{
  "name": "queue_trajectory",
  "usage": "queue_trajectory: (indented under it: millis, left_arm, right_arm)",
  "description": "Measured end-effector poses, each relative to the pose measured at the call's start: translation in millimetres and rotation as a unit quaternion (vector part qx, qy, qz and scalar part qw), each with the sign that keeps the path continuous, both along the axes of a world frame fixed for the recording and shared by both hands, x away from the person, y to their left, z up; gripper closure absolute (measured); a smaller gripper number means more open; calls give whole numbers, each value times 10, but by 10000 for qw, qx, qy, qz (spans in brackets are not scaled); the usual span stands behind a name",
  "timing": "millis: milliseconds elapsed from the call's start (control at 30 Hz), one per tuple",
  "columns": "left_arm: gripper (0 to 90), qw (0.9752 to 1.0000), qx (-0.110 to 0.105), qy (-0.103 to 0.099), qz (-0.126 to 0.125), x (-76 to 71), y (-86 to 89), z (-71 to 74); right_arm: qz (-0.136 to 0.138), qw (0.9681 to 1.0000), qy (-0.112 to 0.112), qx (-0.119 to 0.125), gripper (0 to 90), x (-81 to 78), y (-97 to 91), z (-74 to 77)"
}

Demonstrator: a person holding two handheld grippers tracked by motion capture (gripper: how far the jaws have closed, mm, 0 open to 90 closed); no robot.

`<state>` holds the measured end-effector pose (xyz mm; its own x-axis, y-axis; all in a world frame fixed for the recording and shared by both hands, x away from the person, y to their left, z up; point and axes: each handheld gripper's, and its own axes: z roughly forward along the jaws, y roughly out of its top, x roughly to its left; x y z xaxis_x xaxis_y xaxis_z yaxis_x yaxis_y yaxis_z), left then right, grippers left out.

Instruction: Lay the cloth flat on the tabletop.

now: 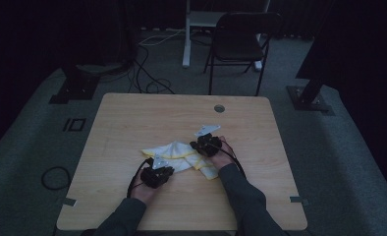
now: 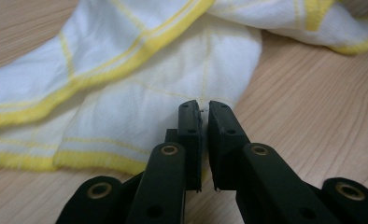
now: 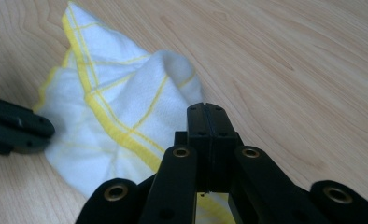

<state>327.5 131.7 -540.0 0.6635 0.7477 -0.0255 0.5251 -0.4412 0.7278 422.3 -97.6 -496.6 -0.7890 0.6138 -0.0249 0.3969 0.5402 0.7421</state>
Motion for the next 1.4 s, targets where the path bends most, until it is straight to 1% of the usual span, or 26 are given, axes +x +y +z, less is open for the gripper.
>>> queue_trajectory:
  millis: [67,133,167,300,433,500,567,600,633,700,733,767,833,933,1000,1033,1067,1100,1133,1200,1233,1267,1300,1333,1367,1400]
  left_arm:
    - [851,10000,21,-5,22,-5,16,3]
    - [852,9999,102,-16,71,-8,83,12]
    - [854,9999,99,-9,100,-8,102,13]
    - [858,9995,198,-10,226,11,214,26]
    - [862,9989,241,9,399,41,319,34]
    - [861,9985,260,-20,486,54,331,34]
    - [857,9982,296,-37,518,59,333,36]
    - [857,9980,334,-59,537,64,333,36]
    - [848,9975,375,-111,584,73,328,34]
    - [835,9972,398,-125,617,82,329,35]
    - [827,9966,414,-128,701,111,345,38]
    - [820,9964,418,-125,731,129,355,39]
    - [808,9960,410,-111,785,163,378,41]
    - [793,9956,425,-113,831,189,393,45]
    - [776,9955,298,-98,895,195,405,72]
    - [765,9955,298,-98,895,195,405,72]
    - [750,9968,135,-142,774,160,393,111]
    - [731,9973,82,-165,718,144,378,126]
    - [709,9973,82,-165,718,144,378,126]
    - [693,9983,-54,-233,527,105,323,168]
    - [693,9986,-119,-250,445,93,290,178]
    - [682,9992,-184,-237,276,77,209,174]
    - [676,9992,-184,-237,276,77,209,174]
    - [672,9995,-161,-223,125,67,127,145]
    - [664,9995,-161,-223,125,67,127,145]
    - [654,9998,-58,-182,21,64,23,80]
  right_arm:
    - [-20,10000,-13,-26,900,-2,-12,4]
    - [-153,9999,-39,-67,900,-5,-60,16]
    - [-226,9997,-60,-68,900,1,-92,21]
    - [-490,9987,-8,-97,900,19,-216,12]
    - [-817,9966,84,-101,900,51,-373,-28]
    - [-906,9957,115,-134,900,50,-424,-47]
    - [-927,9955,115,-144,900,46,-442,-55]
    - [-903,9958,106,-139,900,38,-454,-58]
    - [-841,9964,49,-61,900,7,-463,-52]
    - [-805,9967,21,-32,892,-7,-462,-46]
    - [-675,9977,-46,56,820,-38,-445,-32]
    - [-570,9982,-91,142,777,-59,-430,-24]
    - [-400,9989,-183,171,702,-95,-390,-13]
    - [-126,9993,-274,242,648,-141,-312,-5]
    - [78,9993,-307,207,625,-163,-247,-16]
    - [78,9993,-307,207,625,-163,-247,-16]
    - [228,9993,-267,141,625,-182,-188,-40]
    - [333,9991,-243,113,628,-189,-163,-55]
    - [402,9989,-247,83,627,-193,-144,-66]
    - [542,9982,-255,-8,612,-203,-87,-91]
    - [542,9982,-255,-8,612,-203,-87,-91]
    - [620,9976,-288,-95,583,-212,-34,-103]
    - [678,9973,-269,-119,579,-214,-7,-106]
    - [712,9970,-270,-141,565,-216,21,-113]
    - [738,9967,-287,-168,556,-214,41,-121]
    - [783,9963,-290,-204,555,-209,72,-135]
